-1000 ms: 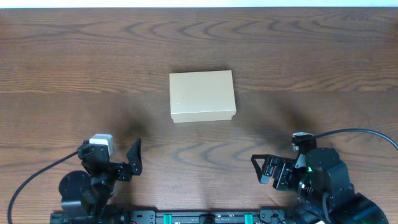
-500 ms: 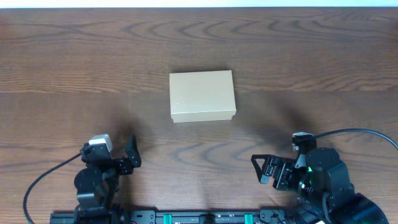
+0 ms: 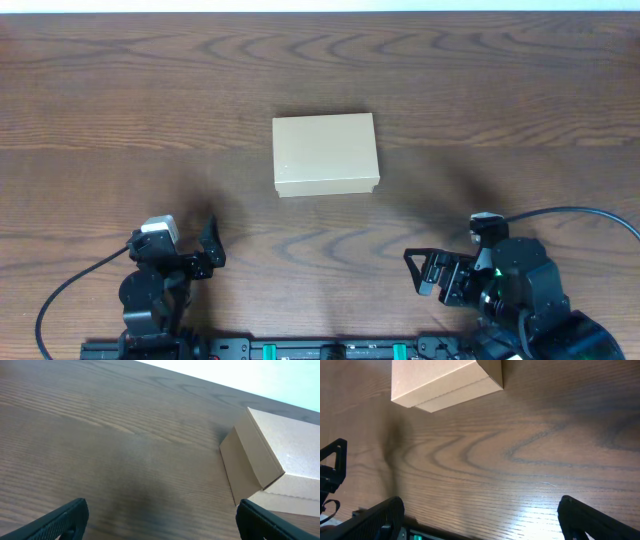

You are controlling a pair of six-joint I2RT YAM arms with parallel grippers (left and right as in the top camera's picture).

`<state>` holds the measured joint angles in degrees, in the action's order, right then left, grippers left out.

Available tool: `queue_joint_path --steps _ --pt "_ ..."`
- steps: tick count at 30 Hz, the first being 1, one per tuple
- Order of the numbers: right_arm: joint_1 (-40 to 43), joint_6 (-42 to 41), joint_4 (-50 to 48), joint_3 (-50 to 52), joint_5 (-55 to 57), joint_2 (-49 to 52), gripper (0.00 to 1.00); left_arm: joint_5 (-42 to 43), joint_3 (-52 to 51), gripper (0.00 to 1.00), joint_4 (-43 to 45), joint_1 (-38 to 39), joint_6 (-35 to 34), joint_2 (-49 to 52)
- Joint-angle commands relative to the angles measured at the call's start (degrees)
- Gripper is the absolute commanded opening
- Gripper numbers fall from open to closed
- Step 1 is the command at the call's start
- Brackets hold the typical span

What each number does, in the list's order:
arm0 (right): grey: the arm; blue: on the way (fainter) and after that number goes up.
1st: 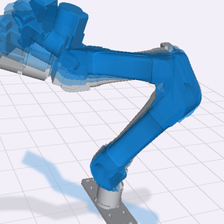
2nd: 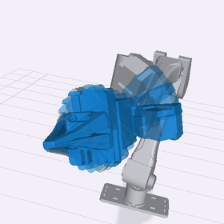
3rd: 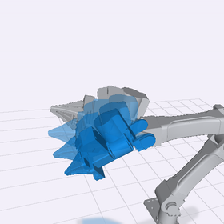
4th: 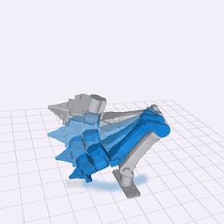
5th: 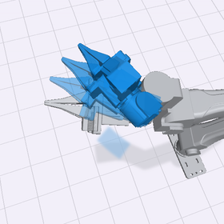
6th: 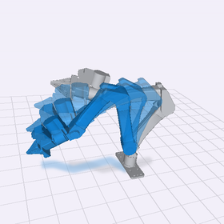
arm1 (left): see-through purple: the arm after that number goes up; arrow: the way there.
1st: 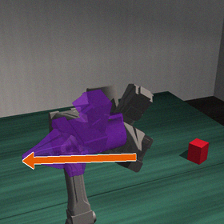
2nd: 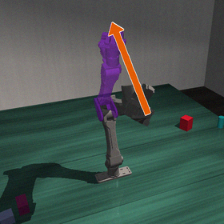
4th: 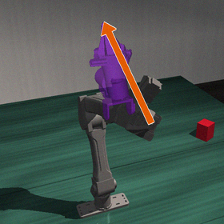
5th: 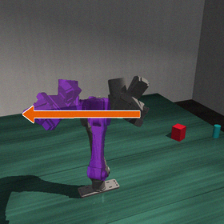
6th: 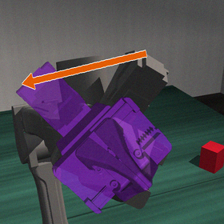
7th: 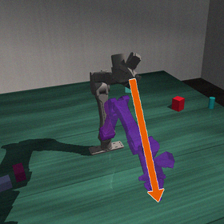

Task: Pack container

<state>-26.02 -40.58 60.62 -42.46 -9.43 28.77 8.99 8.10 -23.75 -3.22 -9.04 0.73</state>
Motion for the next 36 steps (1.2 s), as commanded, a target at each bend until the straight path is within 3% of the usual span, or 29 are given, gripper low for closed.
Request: queue_joint_path --steps 1,16,22,29,36 --pt "-0.42 -0.52 0.09 0.15 -0.22 0.0 0.99 -0.55 -1.18 0.95 0.07 -0.09 0.02 -0.5" --pt "-0.42 -0.5 0.61 0.15 -0.17 0.0 0.99 -0.55 -1.18 0.95 0.07 -0.09 0.02 -0.5" --pt "-0.28 0.39 -1.09 1.33 17.25 -0.74 0.99 -0.55 -1.18 0.95 0.07 -0.09 0.02 -0.5" --pt "-0.22 11.5 -8.52 11.45 20.28 -13.42 0.99 -0.55 -1.18 0.95 0.07 -0.09 0.02 -0.5" --pt "-0.22 17.09 -18.62 25.99 14.86 -25.77 0.99 -0.55 -1.18 0.95 0.07 -0.09 0.02 -0.5"
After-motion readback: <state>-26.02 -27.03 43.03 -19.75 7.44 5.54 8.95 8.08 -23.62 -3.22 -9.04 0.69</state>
